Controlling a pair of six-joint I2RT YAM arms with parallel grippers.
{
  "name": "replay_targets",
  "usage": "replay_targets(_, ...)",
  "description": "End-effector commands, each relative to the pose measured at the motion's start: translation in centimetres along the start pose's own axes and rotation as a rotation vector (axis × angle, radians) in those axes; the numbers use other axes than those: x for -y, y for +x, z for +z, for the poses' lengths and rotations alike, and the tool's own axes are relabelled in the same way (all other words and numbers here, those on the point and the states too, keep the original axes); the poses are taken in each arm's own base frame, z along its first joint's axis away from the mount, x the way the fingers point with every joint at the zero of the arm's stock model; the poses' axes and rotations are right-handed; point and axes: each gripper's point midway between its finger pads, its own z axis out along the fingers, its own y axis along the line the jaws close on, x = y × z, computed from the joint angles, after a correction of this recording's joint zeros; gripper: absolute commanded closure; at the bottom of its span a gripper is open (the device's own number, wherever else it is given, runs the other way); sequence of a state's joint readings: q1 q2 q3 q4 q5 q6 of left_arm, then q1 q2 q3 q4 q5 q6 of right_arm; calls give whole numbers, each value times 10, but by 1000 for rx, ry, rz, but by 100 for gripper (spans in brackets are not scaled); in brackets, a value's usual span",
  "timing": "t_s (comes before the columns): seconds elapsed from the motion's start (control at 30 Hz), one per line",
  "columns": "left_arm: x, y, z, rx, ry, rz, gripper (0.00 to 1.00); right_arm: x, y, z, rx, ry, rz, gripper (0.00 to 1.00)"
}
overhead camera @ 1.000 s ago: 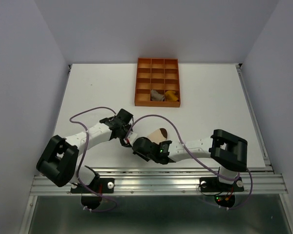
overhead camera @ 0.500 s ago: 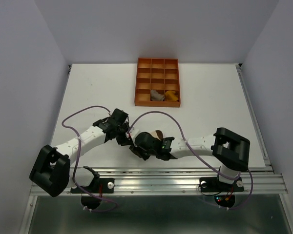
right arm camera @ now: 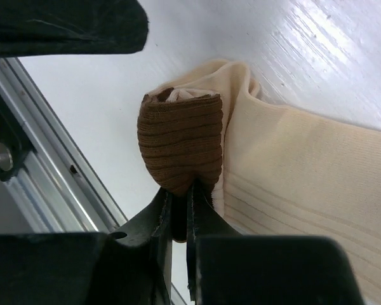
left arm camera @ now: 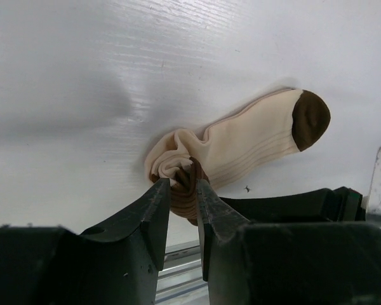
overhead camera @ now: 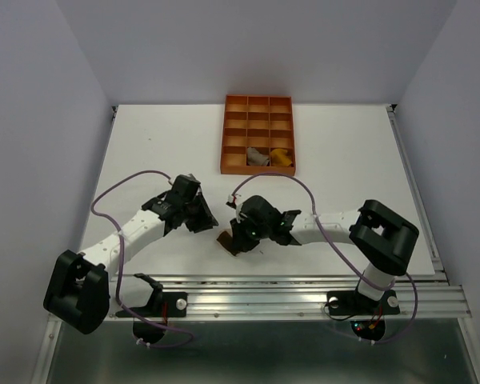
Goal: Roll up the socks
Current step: Roll the sock at the center of the board.
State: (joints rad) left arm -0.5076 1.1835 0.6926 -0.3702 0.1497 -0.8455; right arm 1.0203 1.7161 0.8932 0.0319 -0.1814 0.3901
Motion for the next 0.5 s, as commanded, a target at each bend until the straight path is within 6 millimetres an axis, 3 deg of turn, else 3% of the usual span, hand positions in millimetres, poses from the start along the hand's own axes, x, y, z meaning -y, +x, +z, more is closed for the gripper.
replay_targets(0.0,8,-5,-3,32,65,51,65,16,30,-4,-83,-12,181,99)
replay_targets(0.1,13,2,-2,7,121,90,65,25,44,-5,-101,-12,265,99)
replay_targets(0.27,15,14,1,-36,171,128,64,38,50,-7,-96,-5,390,99)
replay_targets(0.47,24,27,4,-80,246,182,55,56,63,-11,-124,18,515,99)
